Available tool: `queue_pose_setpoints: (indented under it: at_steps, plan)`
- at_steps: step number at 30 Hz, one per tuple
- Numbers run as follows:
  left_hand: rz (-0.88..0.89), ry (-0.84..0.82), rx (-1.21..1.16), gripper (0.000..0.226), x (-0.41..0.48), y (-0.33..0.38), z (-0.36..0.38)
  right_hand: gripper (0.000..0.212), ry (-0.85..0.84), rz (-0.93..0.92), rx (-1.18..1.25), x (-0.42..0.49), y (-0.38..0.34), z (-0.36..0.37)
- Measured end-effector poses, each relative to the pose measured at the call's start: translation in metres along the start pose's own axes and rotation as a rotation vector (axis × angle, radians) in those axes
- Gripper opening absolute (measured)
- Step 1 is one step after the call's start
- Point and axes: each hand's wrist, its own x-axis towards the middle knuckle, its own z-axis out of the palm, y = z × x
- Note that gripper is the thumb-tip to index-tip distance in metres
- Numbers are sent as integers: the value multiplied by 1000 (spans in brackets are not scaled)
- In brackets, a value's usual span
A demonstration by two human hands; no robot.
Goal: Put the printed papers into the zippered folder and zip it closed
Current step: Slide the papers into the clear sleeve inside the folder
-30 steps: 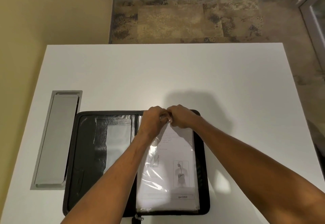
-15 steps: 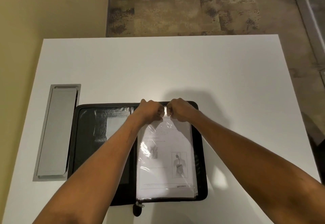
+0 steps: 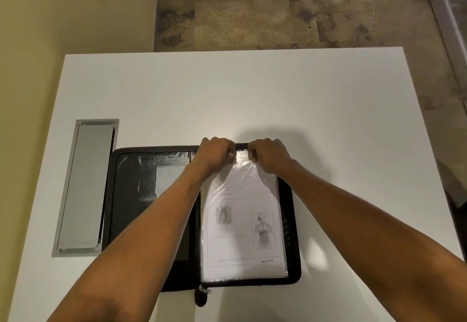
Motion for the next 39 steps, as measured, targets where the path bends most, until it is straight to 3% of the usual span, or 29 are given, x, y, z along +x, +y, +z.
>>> queue_pose_setpoints:
  at_steps: [3, 7, 11, 16, 19, 24, 36, 39]
  plan:
    - [-31, 105, -50, 28, -9, -1, 2, 15, 26, 37, 98, -1, 7, 9]
    - [-15, 198, -108, 35, -39, -6, 13, 6, 123, 34, 148, -1, 19, 17]
    - [52, 183, -97, 44, -83, -4, 31, 15, 196, 20, 56, -3, 22, 21]
    - [139, 58, -130, 98, -131, 9, 69, 21, 450, 91, 24, -35, 22, 29]
    - [138, -35, 81, 99, -144, 17, 98, 23, 547, 148, 171, -78, 10, 56]
    - [90, -58, 190, 99, -142, 31, 125, 19, 498, 300, 400, -148, -7, 111]
    - [82, -29, 90, 97, -135, 42, 130, 48, 366, 397, 495, -208, 1, 159]
    - [37, 106, -2, 86, -143, 34, 118, 56, 367, 394, 458, -213, 6, 163]
